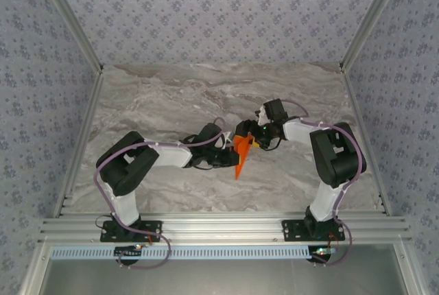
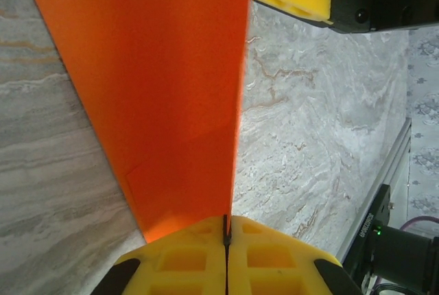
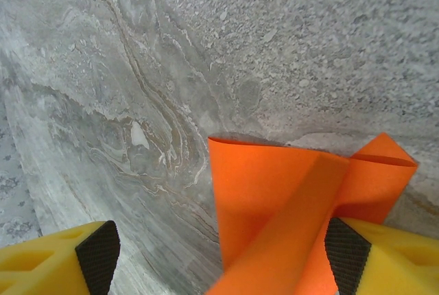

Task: Fold a paper plane with a square sheet of paper (fold left side to right side)
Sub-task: Fold the wing for the fifth time at the center of the table.

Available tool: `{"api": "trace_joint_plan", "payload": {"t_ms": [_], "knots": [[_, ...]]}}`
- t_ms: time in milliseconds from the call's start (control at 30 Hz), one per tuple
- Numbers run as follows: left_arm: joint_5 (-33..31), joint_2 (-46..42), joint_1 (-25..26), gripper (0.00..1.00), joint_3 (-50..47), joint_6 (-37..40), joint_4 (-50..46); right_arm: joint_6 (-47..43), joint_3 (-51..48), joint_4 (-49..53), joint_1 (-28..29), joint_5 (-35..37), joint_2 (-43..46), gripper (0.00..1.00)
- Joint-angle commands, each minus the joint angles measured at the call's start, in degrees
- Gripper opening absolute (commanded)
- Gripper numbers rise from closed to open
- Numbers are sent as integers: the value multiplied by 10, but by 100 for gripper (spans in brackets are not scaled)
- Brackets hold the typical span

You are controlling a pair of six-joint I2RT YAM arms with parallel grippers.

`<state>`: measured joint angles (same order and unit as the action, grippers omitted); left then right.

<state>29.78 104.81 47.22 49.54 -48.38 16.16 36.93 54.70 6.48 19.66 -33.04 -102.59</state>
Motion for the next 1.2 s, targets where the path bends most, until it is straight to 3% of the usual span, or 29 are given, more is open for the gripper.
{"api": "trace_joint_plan", "payload": {"t_ms": [0, 567, 1167], "knots": [[35, 14, -8, 6, -8, -9, 42, -26, -4, 49, 4, 38, -29, 84], [86, 53, -29, 6, -24, -33, 109, -36, 2, 63, 6, 41, -30, 84], [93, 60, -44, 6, -40, -32, 128, -48, 1, 59, 6, 32, -20, 85]]}}
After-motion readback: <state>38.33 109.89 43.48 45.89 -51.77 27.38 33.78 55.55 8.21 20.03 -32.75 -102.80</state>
